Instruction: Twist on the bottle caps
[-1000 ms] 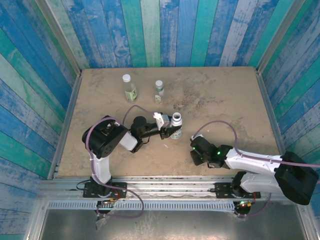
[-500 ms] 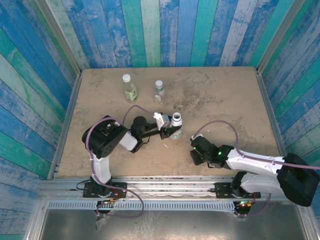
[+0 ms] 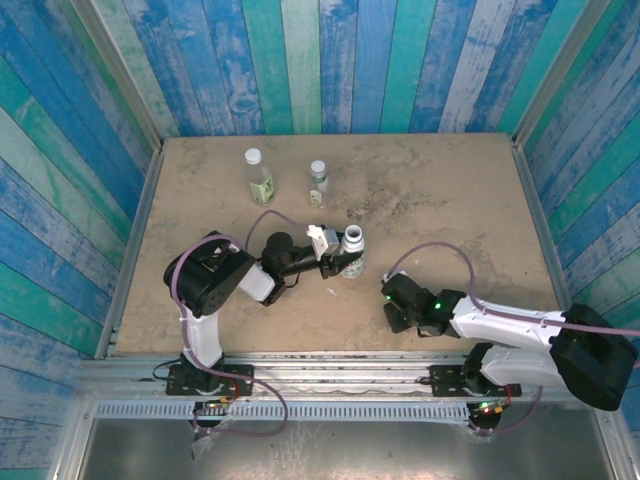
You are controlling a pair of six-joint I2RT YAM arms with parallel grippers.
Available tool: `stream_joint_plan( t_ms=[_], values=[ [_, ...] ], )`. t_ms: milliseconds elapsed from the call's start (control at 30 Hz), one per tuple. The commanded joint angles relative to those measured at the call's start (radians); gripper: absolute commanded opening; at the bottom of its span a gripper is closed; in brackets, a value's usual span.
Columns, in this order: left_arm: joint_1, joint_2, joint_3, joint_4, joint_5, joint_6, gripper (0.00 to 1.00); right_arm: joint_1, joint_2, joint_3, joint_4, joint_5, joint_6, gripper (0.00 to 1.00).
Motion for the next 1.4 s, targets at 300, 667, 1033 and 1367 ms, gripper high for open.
stream_joint_plan(
  t_ms=[300, 667, 1033, 1367],
  values=[
    [-0.001, -0.058, -0.030, -0.114, 0.033, 0.050, 0.56, 0.005, -0.175, 0.173, -0.180, 0.060, -0.067, 0.43],
    [-0.002, -0.050, -0.027, -0.096, 0.092, 0.027, 0.56, 0.001, -0.170, 0.443, -0.195, 0.003, -0.218, 0.44],
    [-0.001, -0.033, -0.011, -0.105, 0.126, 0.017, 0.56, -0.068, 0.076, 0.684, -0.208, -0.087, -0.350, 0.44],
    [-0.001, -0.039, -0.003, -0.143, 0.122, 0.033, 0.57, -0.105, 0.148, 0.742, -0.253, -0.167, -0.380, 0.44]
  ],
)
